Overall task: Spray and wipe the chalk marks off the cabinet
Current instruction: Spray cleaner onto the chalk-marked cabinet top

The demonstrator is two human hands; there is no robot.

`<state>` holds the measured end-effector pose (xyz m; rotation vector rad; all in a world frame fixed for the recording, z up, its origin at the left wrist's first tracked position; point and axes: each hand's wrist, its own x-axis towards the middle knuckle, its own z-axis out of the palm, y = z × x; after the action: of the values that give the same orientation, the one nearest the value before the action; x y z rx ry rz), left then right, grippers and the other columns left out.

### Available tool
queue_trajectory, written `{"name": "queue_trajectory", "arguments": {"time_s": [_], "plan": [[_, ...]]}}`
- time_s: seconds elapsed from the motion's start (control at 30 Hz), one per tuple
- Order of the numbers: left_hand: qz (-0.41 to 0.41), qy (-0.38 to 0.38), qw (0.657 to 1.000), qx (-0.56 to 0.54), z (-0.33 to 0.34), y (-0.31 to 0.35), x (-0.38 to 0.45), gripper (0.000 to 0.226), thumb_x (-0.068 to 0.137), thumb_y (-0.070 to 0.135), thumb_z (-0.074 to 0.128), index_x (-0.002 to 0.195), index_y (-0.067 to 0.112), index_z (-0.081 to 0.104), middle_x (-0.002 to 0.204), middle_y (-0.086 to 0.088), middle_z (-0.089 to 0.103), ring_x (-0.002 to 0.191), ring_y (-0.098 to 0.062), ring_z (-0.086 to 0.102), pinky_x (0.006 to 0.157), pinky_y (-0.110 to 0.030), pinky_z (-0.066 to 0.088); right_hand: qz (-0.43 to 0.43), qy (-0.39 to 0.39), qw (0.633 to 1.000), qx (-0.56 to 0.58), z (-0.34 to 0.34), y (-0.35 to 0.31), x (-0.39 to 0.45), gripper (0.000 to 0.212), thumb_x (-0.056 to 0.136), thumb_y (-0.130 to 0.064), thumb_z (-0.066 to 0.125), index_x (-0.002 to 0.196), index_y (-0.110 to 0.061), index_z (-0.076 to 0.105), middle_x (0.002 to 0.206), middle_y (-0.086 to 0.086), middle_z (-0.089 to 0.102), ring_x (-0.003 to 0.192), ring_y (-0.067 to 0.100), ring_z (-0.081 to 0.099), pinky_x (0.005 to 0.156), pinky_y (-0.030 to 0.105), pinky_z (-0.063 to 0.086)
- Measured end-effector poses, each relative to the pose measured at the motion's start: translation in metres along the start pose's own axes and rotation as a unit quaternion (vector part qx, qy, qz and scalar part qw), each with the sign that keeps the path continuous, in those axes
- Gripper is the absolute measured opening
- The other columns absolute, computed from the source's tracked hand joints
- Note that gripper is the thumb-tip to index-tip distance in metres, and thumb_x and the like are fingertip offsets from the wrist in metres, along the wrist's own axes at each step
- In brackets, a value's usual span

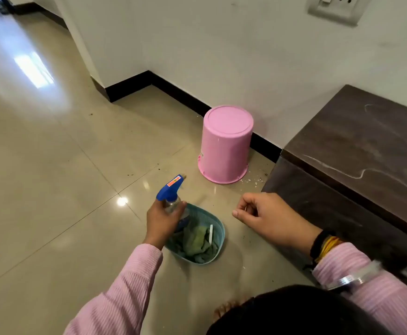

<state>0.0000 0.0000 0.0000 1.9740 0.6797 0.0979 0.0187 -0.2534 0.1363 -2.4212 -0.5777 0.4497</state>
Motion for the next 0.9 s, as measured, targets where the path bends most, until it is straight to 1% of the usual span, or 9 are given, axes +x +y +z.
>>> {"name": "queue_trajectory", "arguments": {"time_s": [0.13, 0.23, 0.33, 0.47, 0.6, 0.67, 0.73, 0.83, 0.9], "plan": [[0.030, -0.002, 1.000, -0.003, 0.007, 0.014, 0.001, 0.017, 0.081, 0.033, 0.078, 0.091, 0.025, 0.066, 0.089, 0.001, 0.071, 0.080, -0.019, 0.068, 0.079, -0.038, 0.056, 0.000, 0.022, 1.000, -0.002, -0.006, 0.002, -0.005, 0.019, 0.091, -0.038, 0.067, 0.076, -0.028, 0.060, 0.063, -0.010, 0.060, 0.059, 0.001, 0.056, 0.055, 0.013, 0.040], [0.080, 0.012, 0.997, 0.008, 0.009, 0.029, -0.010, 0.019, 0.081, 0.030, 0.080, 0.077, 0.024, 0.062, 0.079, -0.006, 0.065, 0.073, -0.026, 0.065, 0.073, -0.043, 0.056, -0.016, 0.033, 0.999, 0.009, -0.016, 0.001, -0.010, 0.012, 0.091, -0.036, 0.066, 0.082, -0.029, 0.062, 0.070, -0.014, 0.062, 0.067, -0.003, 0.058, 0.060, 0.008, 0.039], [0.190, 0.042, 0.980, 0.036, 0.002, 0.061, -0.029, 0.037, 0.078, 0.049, 0.075, 0.077, 0.016, 0.061, 0.074, -0.010, 0.060, 0.069, -0.031, 0.060, 0.067, -0.044, 0.051, -0.030, 0.046, 0.998, 0.021, -0.033, -0.007, -0.018, 0.011, 0.093, -0.034, 0.065, 0.094, -0.023, 0.066, 0.082, -0.012, 0.065, 0.072, 0.000, 0.059, 0.063, 0.004, 0.038], [0.305, 0.023, 0.951, -0.037, -0.012, 0.145, -0.065, 0.047, 0.076, 0.061, 0.067, 0.076, 0.015, 0.060, 0.071, -0.006, 0.061, 0.065, -0.022, 0.059, 0.065, -0.035, 0.049, -0.069, 0.110, 0.991, 0.035, -0.071, -0.032, -0.038, 0.019, 0.093, -0.032, 0.064, 0.107, -0.020, 0.064, 0.095, -0.009, 0.066, 0.072, -0.004, 0.055, 0.066, 0.006, 0.039], [0.376, -0.049, 0.913, -0.148, -0.024, 0.237, -0.121, 0.013, 0.081, 0.044, 0.078, 0.087, 0.040, 0.067, 0.083, 0.016, 0.071, 0.077, -0.004, 0.067, 0.073, -0.017, 0.050, -0.099, 0.192, 0.976, 0.023, -0.121, -0.059, -0.081, 0.022, 0.093, -0.030, 0.064, 0.112, -0.018, 0.063, 0.102, -0.006, 0.067, 0.080, 0.000, 0.058, 0.071, 0.007, 0.041], [0.404, -0.090, 0.887, -0.204, -0.028, 0.272, -0.146, 0.027, 0.083, 0.030, 0.079, 0.102, 0.045, 0.067, 0.102, 0.019, 0.073, 0.095, -0.005, 0.070, 0.086, -0.023, 0.053, -0.105, 0.222, 0.969, 0.010, -0.143, -0.072, -0.106, 0.024, 0.094, -0.034, 0.063, 0.114, -0.022, 0.062, 0.103, -0.008, 0.066, 0.085, 0.001, 0.060, 0.071, 0.007, 0.043], [0.434, -0.138, 0.857, -0.242, -0.032, 0.309, -0.176, 0.040, 0.081, 0.025, 0.079, 0.110, 0.049, 0.064, 0.114, 0.009, 0.072, 0.106, -0.013, 0.070, 0.092, -0.031, 0.055, -0.109, 0.247, 0.963, -0.003, -0.167, -0.083, -0.136, 0.024, 0.094, -0.038, 0.061, 0.114, -0.025, 0.060, 0.103, -0.011, 0.065, 0.086, 0.001, 0.061, 0.070, 0.009, 0.044], [0.453, -0.199, 0.826, -0.270, -0.031, 0.357, -0.221, 0.043, 0.080, 0.022, 0.081, 0.112, 0.044, 0.063, 0.111, 0.001, 0.074, 0.101, -0.015, 0.072, 0.088, -0.032, 0.059, -0.111, 0.282, 0.953, -0.019, -0.194, -0.092, -0.177, 0.023, 0.094, -0.036, 0.061, 0.114, -0.023, 0.059, 0.101, -0.012, 0.065, 0.085, 0.000, 0.061, 0.069, 0.013, 0.045], [0.467, -0.190, 0.826, -0.252, -0.027, 0.384, -0.247, 0.032, 0.081, 0.020, 0.081, 0.107, 0.032, 0.067, 0.095, 0.003, 0.075, 0.088, -0.014, 0.073, 0.084, -0.036, 0.060, -0.103, 0.294, 0.950, -0.007, -0.207, -0.096, -0.204, 0.036, 0.095, -0.034, 0.060, 0.129, -0.024, 0.054, 0.110, -0.009, 0.066, 0.091, 0.002, 0.063, 0.074, 0.018, 0.049]]}}
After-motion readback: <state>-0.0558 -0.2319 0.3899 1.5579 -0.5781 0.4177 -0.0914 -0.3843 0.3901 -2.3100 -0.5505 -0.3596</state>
